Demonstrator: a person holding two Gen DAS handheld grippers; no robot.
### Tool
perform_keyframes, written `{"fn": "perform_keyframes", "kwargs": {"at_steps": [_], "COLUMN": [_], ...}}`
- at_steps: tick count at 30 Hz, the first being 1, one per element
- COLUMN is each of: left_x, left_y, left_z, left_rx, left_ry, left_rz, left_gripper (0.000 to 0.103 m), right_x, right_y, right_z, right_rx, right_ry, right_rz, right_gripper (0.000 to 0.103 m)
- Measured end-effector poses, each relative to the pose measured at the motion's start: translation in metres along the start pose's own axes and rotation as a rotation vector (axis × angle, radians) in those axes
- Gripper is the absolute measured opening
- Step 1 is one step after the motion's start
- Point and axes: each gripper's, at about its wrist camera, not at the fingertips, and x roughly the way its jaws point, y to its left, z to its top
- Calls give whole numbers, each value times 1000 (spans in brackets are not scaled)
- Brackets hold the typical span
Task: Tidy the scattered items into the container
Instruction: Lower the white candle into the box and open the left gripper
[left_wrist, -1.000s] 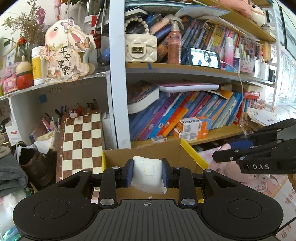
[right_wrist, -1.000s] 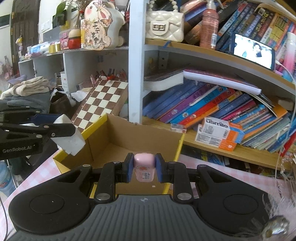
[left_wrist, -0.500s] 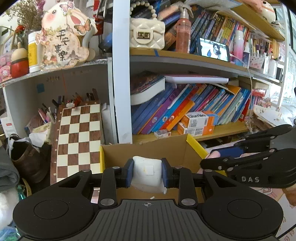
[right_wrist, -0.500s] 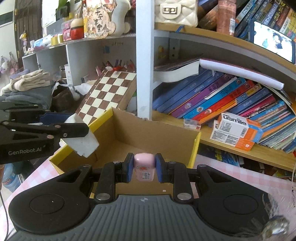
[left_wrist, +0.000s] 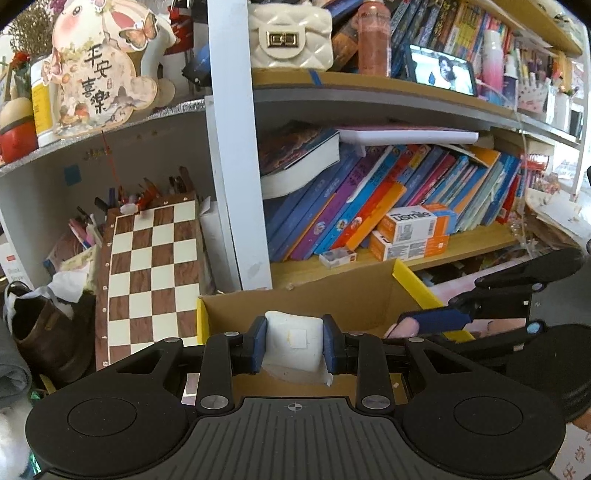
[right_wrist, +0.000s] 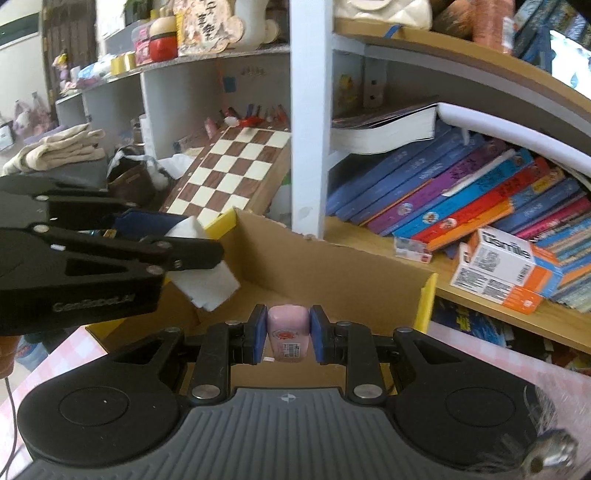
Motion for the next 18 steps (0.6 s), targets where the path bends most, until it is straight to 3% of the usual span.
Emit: {"fn": "perform_keyframes", "kwargs": {"at_steps": [10,18], "left_x": [25,42], "left_y": [-1,-8], "left_z": [-1,-5], "left_rx": [25,56], "left_ry": [69,111], "left_rz": [45,58], "left_gripper": [29,29], "right_x": [30,42], "right_y": [4,-5], "right_z": [-1,-8], "right_rx": [-114,-101], "right_ry": [71,113], "right_rz": [34,35], "right_gripper": [23,23]}}
